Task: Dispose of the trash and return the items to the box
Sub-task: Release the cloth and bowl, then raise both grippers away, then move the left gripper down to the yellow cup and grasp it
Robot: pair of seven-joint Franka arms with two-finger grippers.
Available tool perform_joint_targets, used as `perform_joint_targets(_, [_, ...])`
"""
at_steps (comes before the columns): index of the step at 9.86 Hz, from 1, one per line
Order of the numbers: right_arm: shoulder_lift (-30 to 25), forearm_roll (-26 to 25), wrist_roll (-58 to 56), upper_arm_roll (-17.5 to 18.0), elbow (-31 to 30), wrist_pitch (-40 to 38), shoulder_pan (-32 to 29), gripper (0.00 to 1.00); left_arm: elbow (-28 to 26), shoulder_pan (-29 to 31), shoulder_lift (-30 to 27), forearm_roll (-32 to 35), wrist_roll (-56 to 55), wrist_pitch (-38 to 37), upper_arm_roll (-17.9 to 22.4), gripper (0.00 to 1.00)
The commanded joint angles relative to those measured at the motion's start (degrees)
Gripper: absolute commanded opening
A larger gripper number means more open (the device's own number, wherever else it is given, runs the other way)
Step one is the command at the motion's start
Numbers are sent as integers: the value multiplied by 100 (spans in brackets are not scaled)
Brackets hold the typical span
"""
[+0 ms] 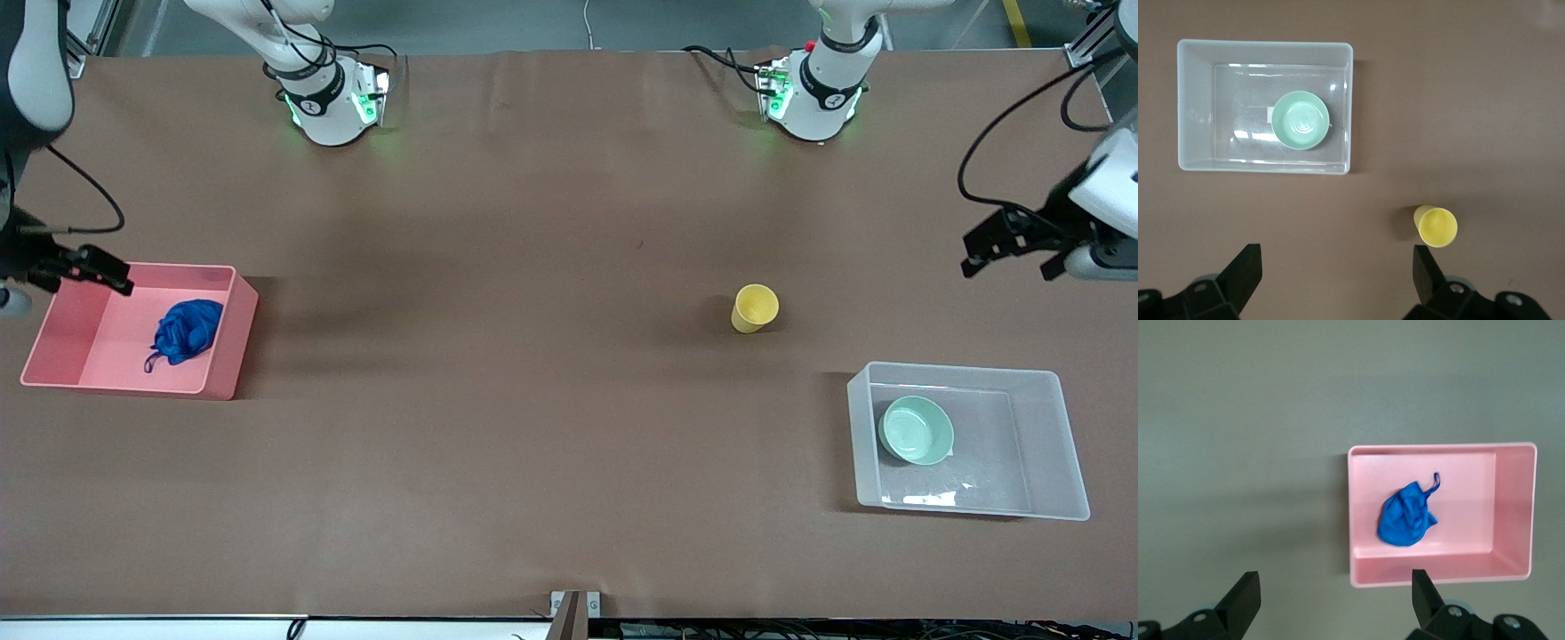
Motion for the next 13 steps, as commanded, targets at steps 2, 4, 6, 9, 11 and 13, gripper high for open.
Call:
perform_joint_targets(2, [-202, -26, 382, -78, 1091, -1125, 388, 100, -274, -172, -12, 123, -48, -39, -1, 100])
perform_joint_targets(4, [158, -17, -25, -88, 2114, -2040, 195, 100, -396, -356, 452, 149, -48, 267, -27, 100])
perform_joint_targets(6, [194, 36, -331, -88, 2101, -2088, 185, 100, -1070, -664, 664, 149, -57, 1274, -28, 100])
perform_joint_targets(9, [194, 282, -615, -96, 1995, -2044, 9, 100, -2090, -639, 1068, 158, -57, 2358, -650, 100])
perform_joint_targets(11, [194, 273, -632, -96, 2004, -2070, 9, 100, -2679, -665, 1306, 158, -57, 2860, -731, 100])
perform_joint_targets(13, [186, 273, -624, -96, 1943, -1826, -26, 100, -2893, -630, 1656, 149, -57, 3501, -731, 99])
